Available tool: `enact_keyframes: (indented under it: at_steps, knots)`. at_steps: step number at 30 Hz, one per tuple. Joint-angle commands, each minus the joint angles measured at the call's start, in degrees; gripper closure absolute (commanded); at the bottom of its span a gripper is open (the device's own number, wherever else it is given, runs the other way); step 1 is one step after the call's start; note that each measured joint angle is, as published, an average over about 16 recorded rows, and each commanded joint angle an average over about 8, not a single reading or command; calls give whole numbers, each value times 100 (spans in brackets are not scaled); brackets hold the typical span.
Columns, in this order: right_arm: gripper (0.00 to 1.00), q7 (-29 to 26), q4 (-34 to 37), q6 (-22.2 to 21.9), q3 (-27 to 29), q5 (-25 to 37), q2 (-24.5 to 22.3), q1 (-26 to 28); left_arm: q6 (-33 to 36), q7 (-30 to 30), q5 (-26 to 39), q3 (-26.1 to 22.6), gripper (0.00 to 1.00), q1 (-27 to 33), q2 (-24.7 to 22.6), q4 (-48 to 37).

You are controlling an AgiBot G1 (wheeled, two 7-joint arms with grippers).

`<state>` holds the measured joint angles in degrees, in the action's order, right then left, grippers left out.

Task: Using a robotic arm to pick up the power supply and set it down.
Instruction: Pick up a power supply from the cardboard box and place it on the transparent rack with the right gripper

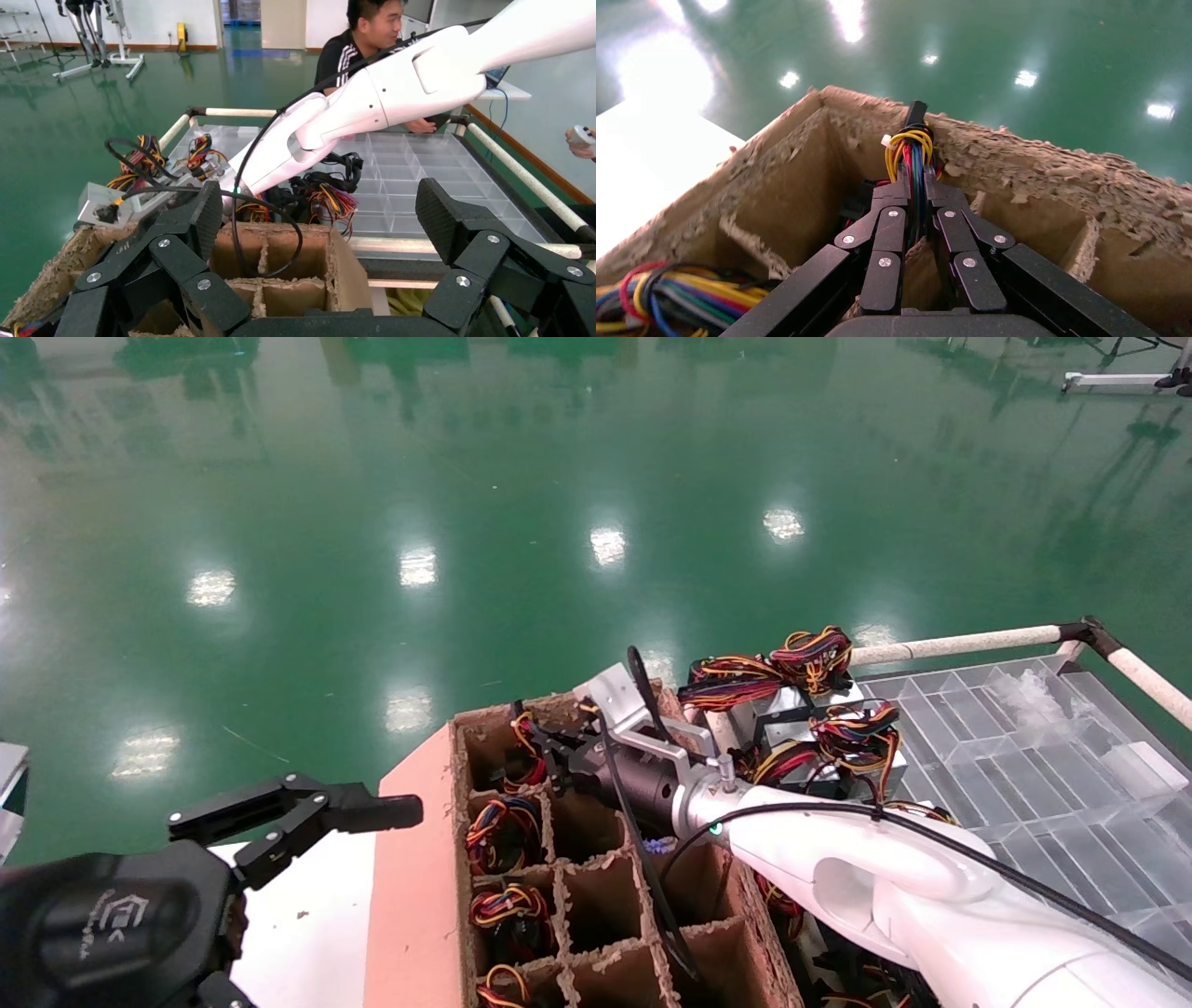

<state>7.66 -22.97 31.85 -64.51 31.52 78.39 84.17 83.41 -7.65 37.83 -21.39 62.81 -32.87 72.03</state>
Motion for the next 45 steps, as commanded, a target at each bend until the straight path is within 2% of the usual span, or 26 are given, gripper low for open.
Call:
enact_keyframes:
  at_steps: [1, 6, 14, 20, 27, 37, 45]
  knots:
    - [100, -88, -26, -125, -33, -119, 1, -5, 0, 0, 0, 0, 0, 0, 0, 0]
    - [100, -348, -114, -32, -53, -508, -8, 17, 0, 0, 0, 0, 0, 0, 0, 0]
    - [100, -579, -111, 411, 1, -1102, -37, 164, 0, 0, 0, -1, 0, 0, 0, 0]
    - [100, -587, 2, 923, 172, -1511, -97, 384, 0, 0, 0, -1, 0, 0, 0, 0]
    - [100, -430, 295, 1756, 436, -1842, -296, 767, 0, 0, -1, -1, 0, 0, 0, 0]
    - [100, -285, 853, 2863, 563, -1892, -777, 1432, 0, 1, -1, -1, 0, 0, 0, 0]
    - [100, -255, 1424, 3233, 449, -1657, -1170, 2023, -1, 1, -1, -1, 0, 0, 1, 0]
